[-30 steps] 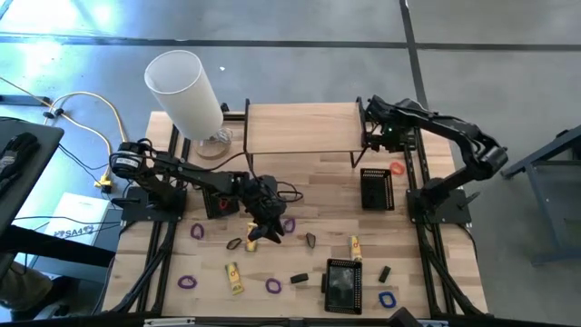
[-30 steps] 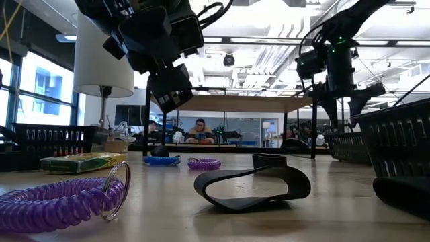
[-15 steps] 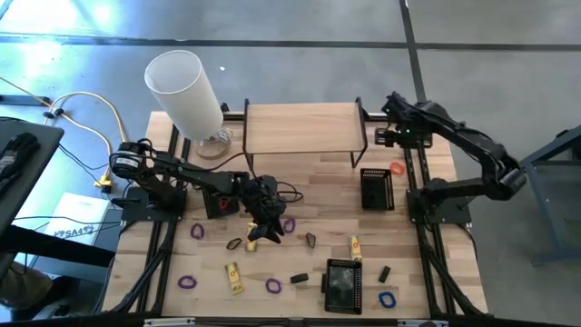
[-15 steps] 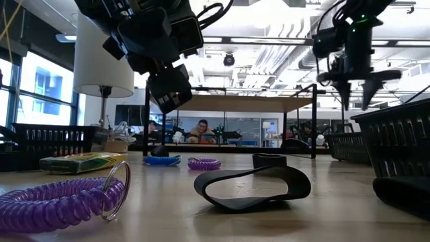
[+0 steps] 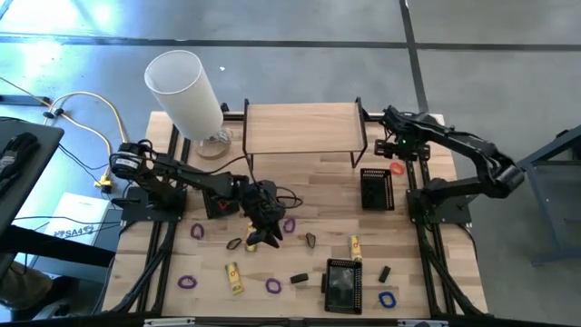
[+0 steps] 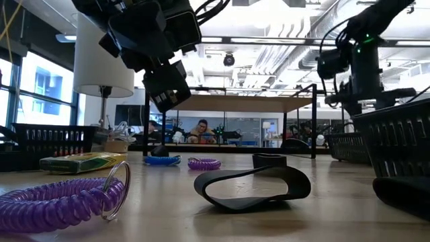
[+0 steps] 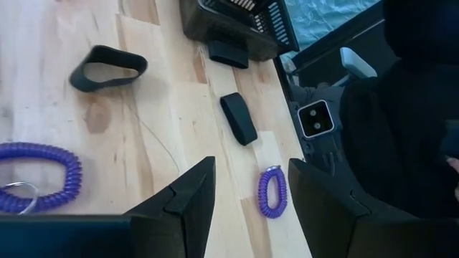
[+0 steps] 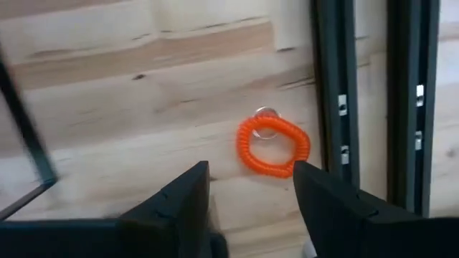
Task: Pick & Place Office Desk Supplies
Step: Put the orange spiral keychain into the top left bin
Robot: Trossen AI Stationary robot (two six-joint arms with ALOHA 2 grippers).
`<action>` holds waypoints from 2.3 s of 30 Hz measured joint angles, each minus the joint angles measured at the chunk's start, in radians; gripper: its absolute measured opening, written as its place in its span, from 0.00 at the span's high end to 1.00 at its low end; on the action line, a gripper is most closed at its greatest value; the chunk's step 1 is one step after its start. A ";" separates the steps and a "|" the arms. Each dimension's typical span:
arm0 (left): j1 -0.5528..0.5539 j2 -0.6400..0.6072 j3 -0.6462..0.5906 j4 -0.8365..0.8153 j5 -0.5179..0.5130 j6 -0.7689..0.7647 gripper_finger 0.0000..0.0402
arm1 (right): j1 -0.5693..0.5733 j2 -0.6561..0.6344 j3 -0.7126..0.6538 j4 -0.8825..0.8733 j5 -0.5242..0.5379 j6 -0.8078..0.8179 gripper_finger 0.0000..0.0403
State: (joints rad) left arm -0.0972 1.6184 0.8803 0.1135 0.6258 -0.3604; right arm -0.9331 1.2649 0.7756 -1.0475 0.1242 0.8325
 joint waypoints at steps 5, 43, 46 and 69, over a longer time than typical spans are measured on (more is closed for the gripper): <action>-0.007 0.000 0.000 0.000 0.000 -0.004 0.57 | -0.013 0.016 -0.023 0.008 0.003 0.057 0.53; -0.030 0.000 0.000 -0.002 0.005 -0.001 0.57 | -0.044 0.165 -0.177 0.356 0.012 0.079 0.69; -0.046 0.000 0.000 -0.002 0.005 0.001 0.57 | -0.043 0.166 -0.177 0.358 0.014 0.071 0.80; -0.084 0.000 0.000 -0.043 0.005 0.010 0.57 | 0.001 -0.034 -0.183 0.269 0.205 -0.095 0.99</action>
State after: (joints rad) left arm -0.1814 1.6184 0.8803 0.0704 0.6310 -0.3502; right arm -0.9319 1.2311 0.5930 -0.7788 0.3292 0.7377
